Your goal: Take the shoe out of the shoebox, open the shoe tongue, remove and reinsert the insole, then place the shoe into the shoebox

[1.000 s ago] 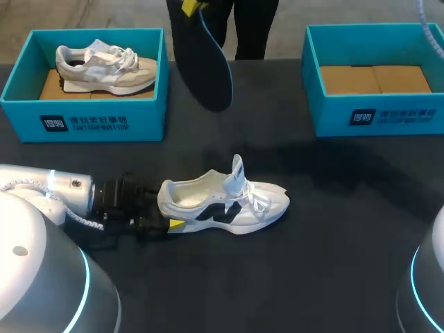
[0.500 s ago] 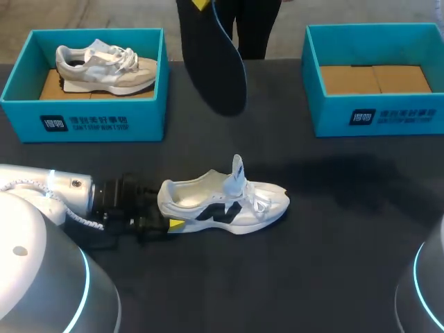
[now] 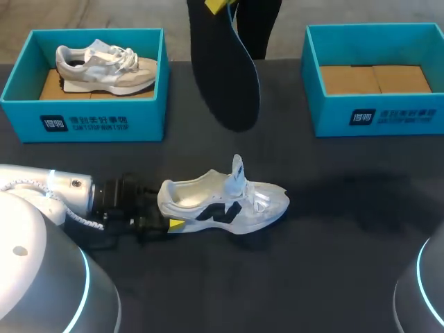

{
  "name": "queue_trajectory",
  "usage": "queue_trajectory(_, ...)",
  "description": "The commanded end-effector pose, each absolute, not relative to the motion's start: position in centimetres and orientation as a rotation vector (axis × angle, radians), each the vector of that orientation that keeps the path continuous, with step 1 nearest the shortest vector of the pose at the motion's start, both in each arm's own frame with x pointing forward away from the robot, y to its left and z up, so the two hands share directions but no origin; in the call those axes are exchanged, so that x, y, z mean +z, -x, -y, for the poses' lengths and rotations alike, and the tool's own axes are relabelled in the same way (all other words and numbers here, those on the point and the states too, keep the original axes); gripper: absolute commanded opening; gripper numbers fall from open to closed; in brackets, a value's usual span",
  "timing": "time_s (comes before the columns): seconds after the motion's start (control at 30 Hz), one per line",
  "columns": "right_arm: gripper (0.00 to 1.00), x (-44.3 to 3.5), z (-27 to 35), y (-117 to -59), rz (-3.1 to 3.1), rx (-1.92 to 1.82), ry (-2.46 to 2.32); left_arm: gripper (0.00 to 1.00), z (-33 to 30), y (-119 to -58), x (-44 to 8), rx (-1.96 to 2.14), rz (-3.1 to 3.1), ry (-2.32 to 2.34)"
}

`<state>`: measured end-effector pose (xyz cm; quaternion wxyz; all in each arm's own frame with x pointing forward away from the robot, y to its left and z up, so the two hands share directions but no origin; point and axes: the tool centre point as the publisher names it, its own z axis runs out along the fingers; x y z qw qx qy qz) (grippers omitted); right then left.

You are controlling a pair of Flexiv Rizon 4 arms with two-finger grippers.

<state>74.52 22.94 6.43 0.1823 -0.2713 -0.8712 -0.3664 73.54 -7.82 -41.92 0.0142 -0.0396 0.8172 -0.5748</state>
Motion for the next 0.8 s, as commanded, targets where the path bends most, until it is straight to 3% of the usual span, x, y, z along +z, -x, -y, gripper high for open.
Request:
queue_trajectory(0.03, 0.00, 6.8, -21.7, -72.2, 2.461, -1.106, 0.801, 0.00, 7.7, -73.6, -42.1, -1.789, -2.546, 0.122)
queue_trajectory(0.8, 0.00, 9.1, -19.2, -65.0, 2.431, -1.098, 0.893, 0.00, 7.7, -73.6, -42.1, -1.789, -2.546, 0.122)
